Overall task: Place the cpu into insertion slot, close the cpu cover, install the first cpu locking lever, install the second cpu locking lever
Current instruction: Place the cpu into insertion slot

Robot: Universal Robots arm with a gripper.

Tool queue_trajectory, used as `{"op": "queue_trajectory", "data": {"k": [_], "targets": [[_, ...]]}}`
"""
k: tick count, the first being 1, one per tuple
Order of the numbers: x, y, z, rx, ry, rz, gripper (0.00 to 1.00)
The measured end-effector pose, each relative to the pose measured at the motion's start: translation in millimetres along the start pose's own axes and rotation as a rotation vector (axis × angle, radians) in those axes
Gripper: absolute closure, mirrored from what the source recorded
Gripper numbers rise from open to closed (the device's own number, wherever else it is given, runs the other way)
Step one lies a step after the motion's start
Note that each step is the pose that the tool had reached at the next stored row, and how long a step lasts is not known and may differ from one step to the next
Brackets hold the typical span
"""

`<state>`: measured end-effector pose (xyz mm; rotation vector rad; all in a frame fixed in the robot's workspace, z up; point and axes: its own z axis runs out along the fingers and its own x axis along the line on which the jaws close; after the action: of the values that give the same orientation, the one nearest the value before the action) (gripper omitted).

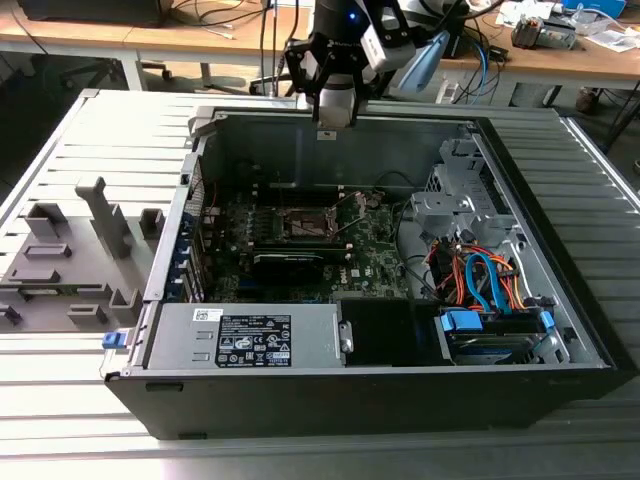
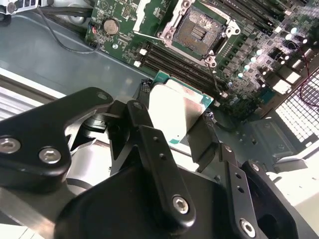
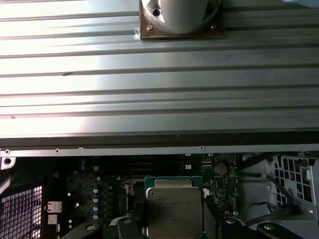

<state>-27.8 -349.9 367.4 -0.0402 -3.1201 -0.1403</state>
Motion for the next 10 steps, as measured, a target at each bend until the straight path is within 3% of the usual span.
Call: {"op": "queue_trajectory", "data": {"k": [10], "targets": [[-0.1, -3.6, 0.8, 0.0002, 0.0001, 0.000, 0.46]]}}
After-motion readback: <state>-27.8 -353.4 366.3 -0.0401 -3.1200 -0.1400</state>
